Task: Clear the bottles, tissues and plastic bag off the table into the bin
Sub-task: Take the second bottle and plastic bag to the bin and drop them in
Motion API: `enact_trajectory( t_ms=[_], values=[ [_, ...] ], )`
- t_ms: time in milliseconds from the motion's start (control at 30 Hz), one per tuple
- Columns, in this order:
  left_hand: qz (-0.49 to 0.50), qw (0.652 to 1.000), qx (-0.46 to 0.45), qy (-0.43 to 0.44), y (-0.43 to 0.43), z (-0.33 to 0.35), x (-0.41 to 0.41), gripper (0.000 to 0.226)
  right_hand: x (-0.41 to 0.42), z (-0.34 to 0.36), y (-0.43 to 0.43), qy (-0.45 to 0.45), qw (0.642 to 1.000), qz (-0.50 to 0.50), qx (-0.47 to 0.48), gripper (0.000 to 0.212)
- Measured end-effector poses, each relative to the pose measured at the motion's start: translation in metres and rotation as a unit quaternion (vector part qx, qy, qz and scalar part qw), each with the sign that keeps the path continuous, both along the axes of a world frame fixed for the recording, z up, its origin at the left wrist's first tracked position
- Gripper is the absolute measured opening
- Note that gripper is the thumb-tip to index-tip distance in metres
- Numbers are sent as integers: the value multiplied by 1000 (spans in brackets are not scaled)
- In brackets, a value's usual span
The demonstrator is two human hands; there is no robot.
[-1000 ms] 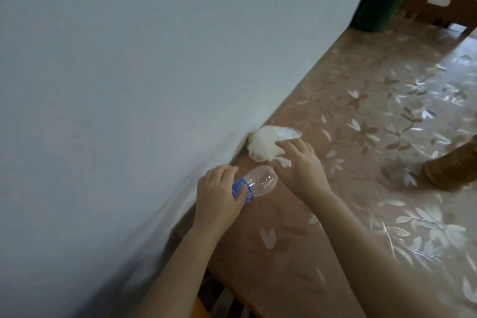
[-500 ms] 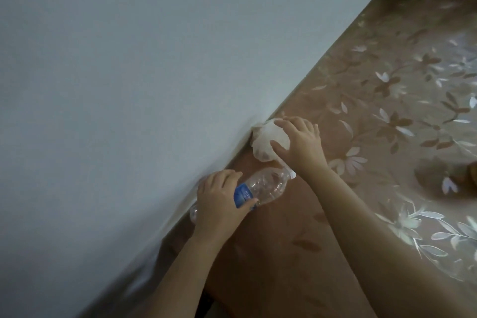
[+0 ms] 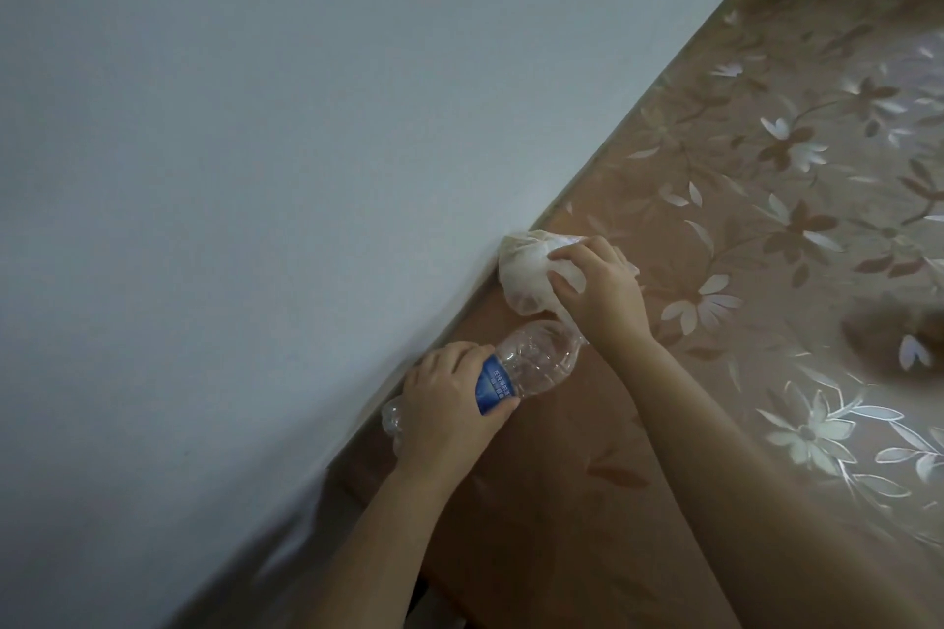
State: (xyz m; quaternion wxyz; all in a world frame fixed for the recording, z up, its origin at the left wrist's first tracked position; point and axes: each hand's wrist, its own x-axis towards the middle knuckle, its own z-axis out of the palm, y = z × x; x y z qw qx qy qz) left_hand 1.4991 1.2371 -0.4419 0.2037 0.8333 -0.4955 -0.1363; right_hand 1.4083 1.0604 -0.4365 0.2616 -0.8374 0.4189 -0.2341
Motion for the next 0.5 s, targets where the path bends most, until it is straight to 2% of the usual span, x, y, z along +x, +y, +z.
enact_trajectory(
  t_ms=[233,500],
  values=[
    [-8,1000,10,6,2,0,-1,65,-2,3,4,-27,999,-17,17,8],
    [-7,1000,16,8,3,1,-6,64,-9,11,10,-58,997,-31,35,7]
  ],
)
